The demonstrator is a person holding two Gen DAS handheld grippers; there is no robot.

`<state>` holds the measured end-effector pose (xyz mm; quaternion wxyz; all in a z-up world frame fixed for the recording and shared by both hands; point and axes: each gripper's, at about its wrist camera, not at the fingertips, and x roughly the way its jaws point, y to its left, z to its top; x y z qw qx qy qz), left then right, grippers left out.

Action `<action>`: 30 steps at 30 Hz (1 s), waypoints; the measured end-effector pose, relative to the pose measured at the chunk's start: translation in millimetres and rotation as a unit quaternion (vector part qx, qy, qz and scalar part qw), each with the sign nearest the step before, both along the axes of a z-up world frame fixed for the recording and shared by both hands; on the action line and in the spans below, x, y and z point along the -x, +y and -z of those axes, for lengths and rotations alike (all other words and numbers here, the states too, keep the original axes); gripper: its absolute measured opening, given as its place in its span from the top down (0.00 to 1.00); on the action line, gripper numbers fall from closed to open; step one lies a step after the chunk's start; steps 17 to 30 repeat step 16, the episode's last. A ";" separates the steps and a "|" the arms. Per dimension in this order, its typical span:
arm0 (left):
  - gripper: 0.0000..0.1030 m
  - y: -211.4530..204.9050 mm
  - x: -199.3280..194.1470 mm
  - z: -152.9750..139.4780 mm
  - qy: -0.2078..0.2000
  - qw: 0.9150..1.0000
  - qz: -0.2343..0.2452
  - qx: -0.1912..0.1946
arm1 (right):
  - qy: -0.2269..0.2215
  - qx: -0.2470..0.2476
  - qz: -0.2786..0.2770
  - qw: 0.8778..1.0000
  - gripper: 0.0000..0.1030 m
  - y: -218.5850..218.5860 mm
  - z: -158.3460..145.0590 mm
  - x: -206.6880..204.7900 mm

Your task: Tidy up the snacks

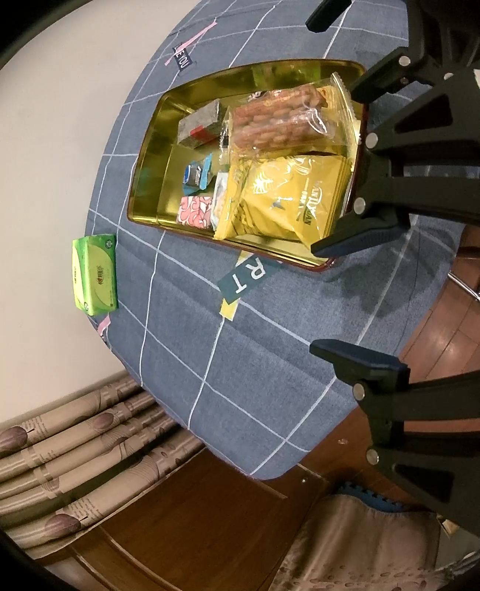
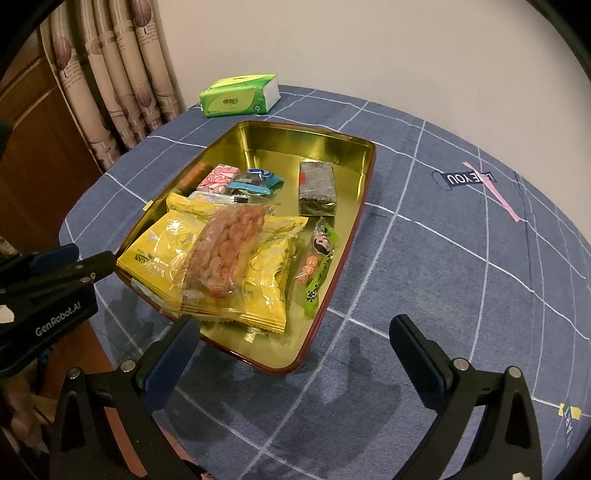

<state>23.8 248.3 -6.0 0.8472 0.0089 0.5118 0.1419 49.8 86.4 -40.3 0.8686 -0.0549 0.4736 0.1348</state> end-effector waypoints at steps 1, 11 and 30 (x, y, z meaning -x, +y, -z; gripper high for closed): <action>0.55 0.0 -0.2 0.1 0.000 1.000 0.000 -0.001 | -0.001 0.000 0.000 1.000 0.01 0.0 0.0 0.1; 0.55 -1.0 0.0 0.2 -0.003 1.000 0.002 -0.004 | 0.001 -0.002 0.000 1.000 0.01 1.3 0.7 1.5; 0.55 -1.4 0.0 -0.2 -0.002 1.000 0.002 -0.002 | -0.001 -0.001 -0.002 1.000 0.01 1.5 1.0 1.5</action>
